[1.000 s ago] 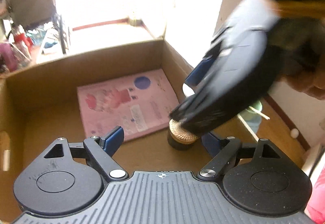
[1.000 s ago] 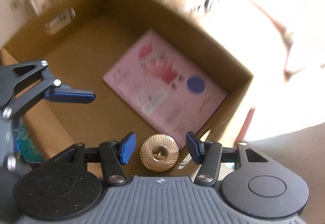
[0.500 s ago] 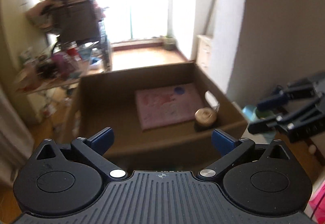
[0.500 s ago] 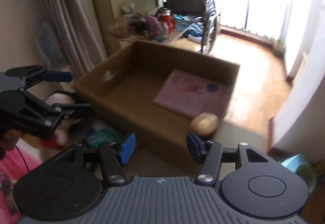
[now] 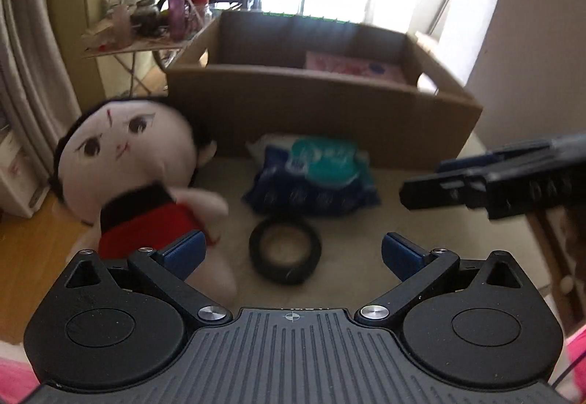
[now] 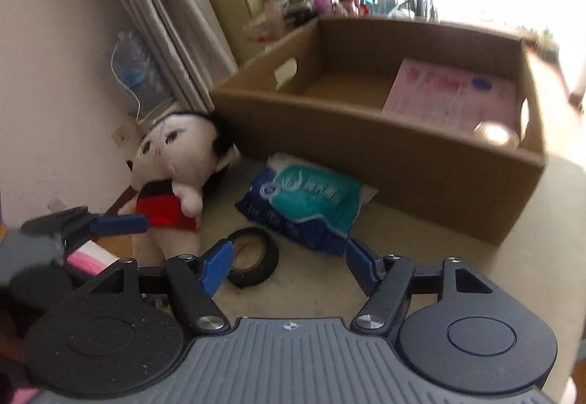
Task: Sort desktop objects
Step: 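Withdraw both grippers from the box toward the black tape roll, then hook the right gripper into the black tape roll's hole and close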
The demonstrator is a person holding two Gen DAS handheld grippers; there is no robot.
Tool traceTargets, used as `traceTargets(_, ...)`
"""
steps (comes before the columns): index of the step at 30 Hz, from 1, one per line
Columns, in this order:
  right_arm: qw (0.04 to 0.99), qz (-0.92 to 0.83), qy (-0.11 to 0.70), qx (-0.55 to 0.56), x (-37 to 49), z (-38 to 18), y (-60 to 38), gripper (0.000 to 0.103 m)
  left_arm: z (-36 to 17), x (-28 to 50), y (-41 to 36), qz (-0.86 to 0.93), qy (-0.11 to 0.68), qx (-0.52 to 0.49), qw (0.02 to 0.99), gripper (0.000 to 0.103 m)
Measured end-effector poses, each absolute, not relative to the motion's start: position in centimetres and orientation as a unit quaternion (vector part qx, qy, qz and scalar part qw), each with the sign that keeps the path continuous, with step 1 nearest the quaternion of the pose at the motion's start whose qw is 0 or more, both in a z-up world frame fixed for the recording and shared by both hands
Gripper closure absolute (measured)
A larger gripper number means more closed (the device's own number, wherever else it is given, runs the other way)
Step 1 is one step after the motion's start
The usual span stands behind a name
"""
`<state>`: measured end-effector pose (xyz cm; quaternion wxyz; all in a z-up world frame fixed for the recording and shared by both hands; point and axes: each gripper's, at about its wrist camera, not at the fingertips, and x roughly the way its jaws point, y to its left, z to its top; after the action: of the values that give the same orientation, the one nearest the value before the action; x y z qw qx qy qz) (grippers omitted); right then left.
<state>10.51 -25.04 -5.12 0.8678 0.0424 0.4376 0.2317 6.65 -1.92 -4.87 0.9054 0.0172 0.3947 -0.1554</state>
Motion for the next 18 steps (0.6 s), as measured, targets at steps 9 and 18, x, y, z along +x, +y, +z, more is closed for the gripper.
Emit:
traceTargets(9,0.822,0.252,0.504,0.078,13.5,-9.7,-21.5,0.057,-6.1,6.6,-2.6,-0.181,0.382,0.110,0.900,0.005)
traceTargets(18,0.806,0.240,0.541,0.034,15.5,-12.4,-18.7,0.070,-8.2,8.5,-3.0,-0.224,0.413,0.136,0.872,0.027)
